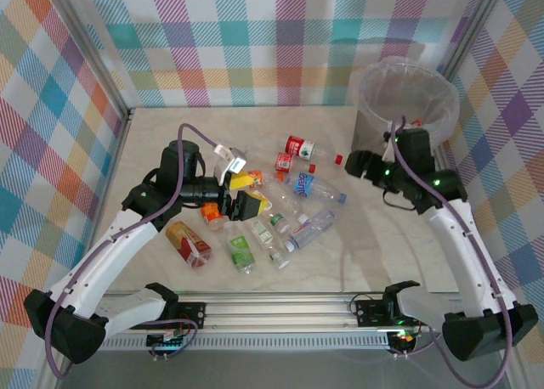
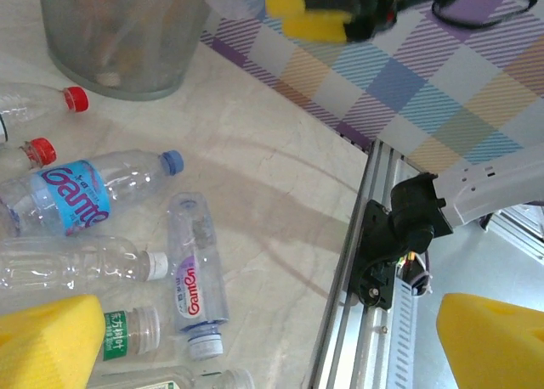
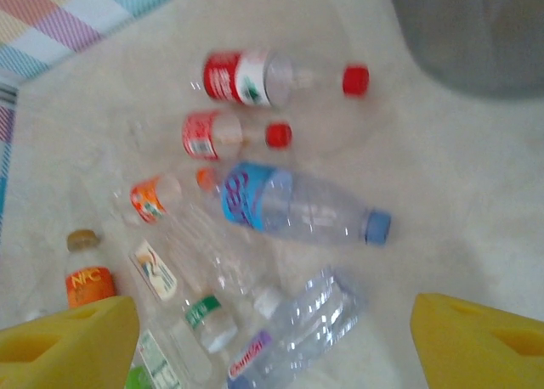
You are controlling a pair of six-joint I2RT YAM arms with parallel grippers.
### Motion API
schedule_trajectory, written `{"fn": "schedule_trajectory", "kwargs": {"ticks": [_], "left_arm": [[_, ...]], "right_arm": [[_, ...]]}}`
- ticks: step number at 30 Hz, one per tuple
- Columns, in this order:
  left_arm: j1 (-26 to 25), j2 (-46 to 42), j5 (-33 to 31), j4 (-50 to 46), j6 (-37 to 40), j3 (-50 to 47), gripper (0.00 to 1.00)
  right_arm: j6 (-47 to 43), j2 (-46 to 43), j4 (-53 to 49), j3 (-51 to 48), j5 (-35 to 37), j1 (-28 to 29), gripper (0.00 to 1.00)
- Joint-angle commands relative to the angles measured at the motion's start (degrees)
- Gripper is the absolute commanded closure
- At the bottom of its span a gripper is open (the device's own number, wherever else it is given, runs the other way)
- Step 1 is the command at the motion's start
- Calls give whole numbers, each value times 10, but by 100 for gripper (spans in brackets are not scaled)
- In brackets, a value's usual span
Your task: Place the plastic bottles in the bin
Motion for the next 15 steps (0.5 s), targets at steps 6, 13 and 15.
{"fn": "schedule_trajectory", "kwargs": {"ticks": [6,13,15], "left_arm": [[-9,-1,25,10,-5,8,0],[-16,3,16,10,-5,6,0],[-19,5,15,9,-5,6,0]], "right_arm": [[183,-49,111,-195,16,75,14],[268,-13,233,-293,13,125,10],[290,4,263,-313,18,142,10]]}}
